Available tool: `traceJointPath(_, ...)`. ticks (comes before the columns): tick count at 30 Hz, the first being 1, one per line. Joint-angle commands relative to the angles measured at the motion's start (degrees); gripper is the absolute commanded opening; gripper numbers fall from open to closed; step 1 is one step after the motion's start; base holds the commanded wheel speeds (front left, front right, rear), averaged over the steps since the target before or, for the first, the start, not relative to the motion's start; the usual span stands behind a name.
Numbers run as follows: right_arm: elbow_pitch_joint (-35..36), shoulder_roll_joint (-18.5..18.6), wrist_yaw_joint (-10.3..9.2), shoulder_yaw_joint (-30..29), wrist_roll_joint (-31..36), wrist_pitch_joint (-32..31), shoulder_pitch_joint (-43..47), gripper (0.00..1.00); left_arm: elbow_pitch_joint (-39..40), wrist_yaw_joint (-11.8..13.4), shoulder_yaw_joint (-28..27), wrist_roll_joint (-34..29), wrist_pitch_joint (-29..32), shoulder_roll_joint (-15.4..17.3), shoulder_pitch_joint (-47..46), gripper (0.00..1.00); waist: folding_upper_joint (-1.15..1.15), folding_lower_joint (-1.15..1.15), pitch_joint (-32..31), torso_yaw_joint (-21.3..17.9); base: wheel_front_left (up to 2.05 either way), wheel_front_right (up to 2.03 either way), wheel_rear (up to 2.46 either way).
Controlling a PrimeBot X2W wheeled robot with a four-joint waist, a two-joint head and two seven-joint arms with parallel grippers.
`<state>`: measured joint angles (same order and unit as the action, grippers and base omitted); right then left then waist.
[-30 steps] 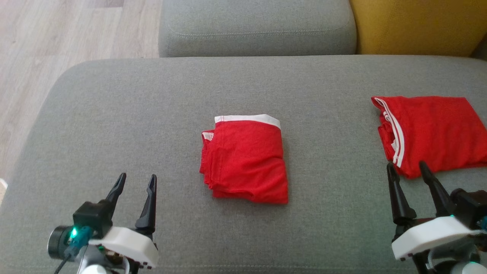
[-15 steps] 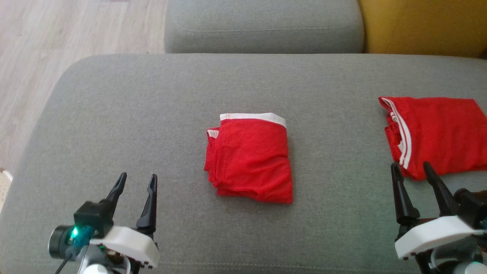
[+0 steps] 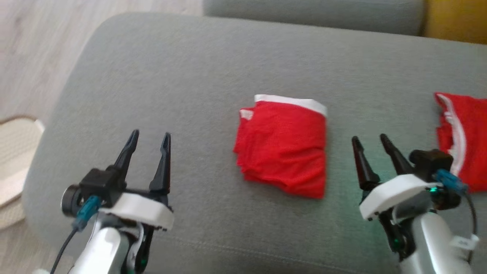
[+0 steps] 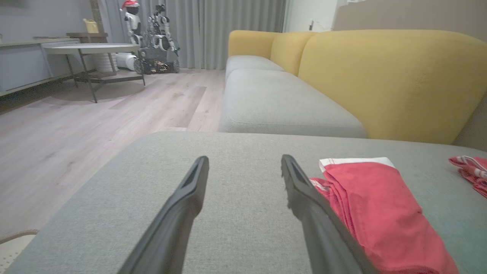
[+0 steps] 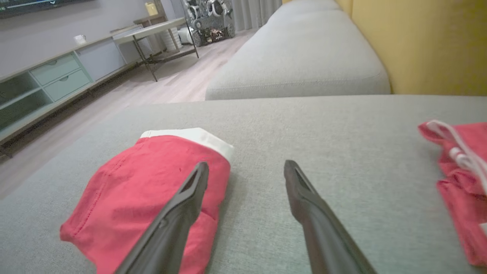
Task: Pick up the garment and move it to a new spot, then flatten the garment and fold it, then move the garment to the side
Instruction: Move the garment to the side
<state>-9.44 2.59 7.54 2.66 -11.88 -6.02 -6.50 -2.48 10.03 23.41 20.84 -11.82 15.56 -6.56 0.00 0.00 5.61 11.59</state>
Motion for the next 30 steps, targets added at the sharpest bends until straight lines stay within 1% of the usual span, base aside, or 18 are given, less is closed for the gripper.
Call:
traceJointPath(1, -1.49, 0.30, -0.05, 1.93, -0.47, 1.16, -3.33, 1.00, 0.99, -0.35, -1.90, -0.43, -1.10, 0.05, -4.11, 1.00, 0.00, 0.00, 2.66, 3.60, 0.00, 0.00, 0.00)
traceJointPath(8, -15.58, 0.29, -0.05, 4.19, -2.72, 2.43, -8.54, 1.00, -0.87, -1.10, -1.43, -1.15, -2.70, -2.44, -6.85, 1.00, 0.00, 0.00, 4.54, 7.90, 0.00, 0.00, 0.00)
traceJointPath(11, -20.45, 0.29, -0.05, 5.39, -4.14, 2.80, -10.07, 1.00, -1.07, -1.66, -1.67, -1.60, -3.01, -3.23, -7.61, 1.00, 0.00, 0.00, 4.94, 9.13, 0.00, 0.00, 0.00)
traceJointPath(15, -25.53, 0.29, -0.05, 6.84, -5.93, 3.28, -11.87, 1.00, -0.69, -2.25, -2.53, -2.46, -3.14, -4.12, -8.05, 1.00, 0.00, 0.00, 5.19, 9.84, 0.00, 0.00, 0.00)
traceJointPath(16, -26.51, 0.29, -0.05, 7.04, -6.34, 3.49, -12.34, 0.50, -0.28, -2.43, -2.87, -2.81, -3.15, -4.35, -8.07, 1.00, 0.00, 0.00, 5.26, 9.90, 0.00, 0.00, 0.00)
traceJointPath(17, -27.33, 0.29, -0.05, 7.19, -6.59, 3.88, -12.81, 0.21, 0.04, -2.66, -3.18, -3.12, -3.16, -4.60, -8.01, 1.00, 0.00, 0.00, 5.30, 9.95, 0.00, 0.00, 0.00)
traceJointPath(18, -28.03, 0.29, -0.05, 7.29, -6.91, 4.28, -13.20, 0.00, 0.35, -2.91, -3.51, -3.40, -3.16, -4.82, -7.92, 1.00, 0.00, 0.00, 5.34, 9.95, 0.00, 0.00, 0.00)
traceJointPath(24, -30.05, 0.29, -0.05, 7.75, -7.51, 6.16, -14.75, 0.00, 1.17, -4.05, -5.31, -4.76, -3.17, -5.82, -7.06, 1.00, 0.00, 0.00, 5.22, 9.02, 0.00, 0.00, 0.00)
traceJointPath(28, -29.46, 0.36, -0.05, 9.01, -6.86, 6.78, -15.53, 0.00, 0.97, -4.94, -6.34, -5.52, -3.17, -6.38, -6.46, 1.00, 0.00, 0.00, 5.07, 7.00, 0.00, 0.00, 0.00)
traceJointPath(30, -28.45, 1.01, -0.05, 10.06, -6.18, 6.40, -15.48, 0.00, 0.98, -5.22, -6.78, -5.92, -3.17, -6.58, -6.18, 1.00, 0.00, 0.00, 5.04, 5.52, 0.00, 0.00, 0.00)
